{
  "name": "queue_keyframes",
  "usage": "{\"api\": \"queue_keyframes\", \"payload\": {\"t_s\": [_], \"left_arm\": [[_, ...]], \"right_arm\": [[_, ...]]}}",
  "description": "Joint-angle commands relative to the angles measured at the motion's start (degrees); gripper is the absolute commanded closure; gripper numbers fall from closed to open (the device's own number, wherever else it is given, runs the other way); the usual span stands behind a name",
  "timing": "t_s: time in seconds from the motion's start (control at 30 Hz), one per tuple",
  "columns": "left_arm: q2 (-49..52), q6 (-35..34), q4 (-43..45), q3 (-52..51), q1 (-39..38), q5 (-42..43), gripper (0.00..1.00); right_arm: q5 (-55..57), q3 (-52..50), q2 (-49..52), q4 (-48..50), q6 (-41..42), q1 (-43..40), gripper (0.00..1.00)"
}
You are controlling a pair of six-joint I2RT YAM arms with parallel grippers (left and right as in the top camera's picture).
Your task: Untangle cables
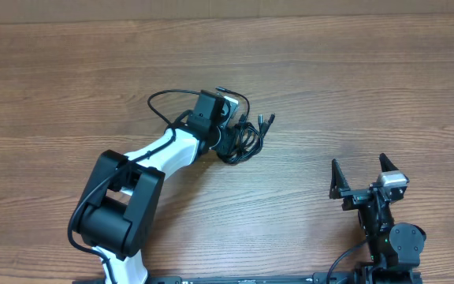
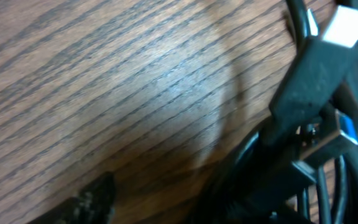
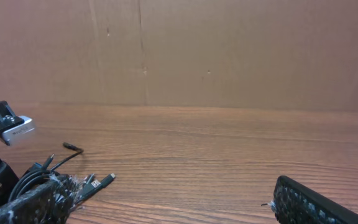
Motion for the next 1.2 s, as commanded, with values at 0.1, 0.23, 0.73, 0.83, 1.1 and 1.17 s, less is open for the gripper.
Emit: {"api": "queue_keyframes", "payload": {"t_s": [0.1, 0.23, 0.73, 0.83, 1.1, 1.17], "left_arm": [[3.3, -0.4, -2.7, -2.0, -1.2, -5.7, 0.45], [0.5, -0.4, -2.6, -2.0, -2.1, -5.7, 0.54], [-20.5, -0.4, -7.2, -2.0, -2.6, -3.2, 0.75], [-21.6, 0.7, -8.7, -2.0, -2.5, -3.2, 0.71], [-16.1, 3.6, -9.7, -2.0, -2.6, -3.2, 0.30], [-13.3, 3.9, -8.0, -2.0, -2.6, -3.2, 0.28]], "right_arm": [[0.5, -0.6, -0.4, 0.2, -0.1, 0.3, 0.00], [0.5, -0.6, -0.4, 0.2, -0.1, 0.3, 0.00], [0.5, -0.6, -0.4, 0.2, -0.1, 0.3, 0.00], [0.5, -0.6, -0.4, 0.2, -0.1, 0.3, 0.00], [0.5, -0.6, -0.4, 0.2, -0.1, 0.3, 0.00], [0.5, -0.6, -0.4, 0.2, -0.1, 0.3, 0.00]]}}
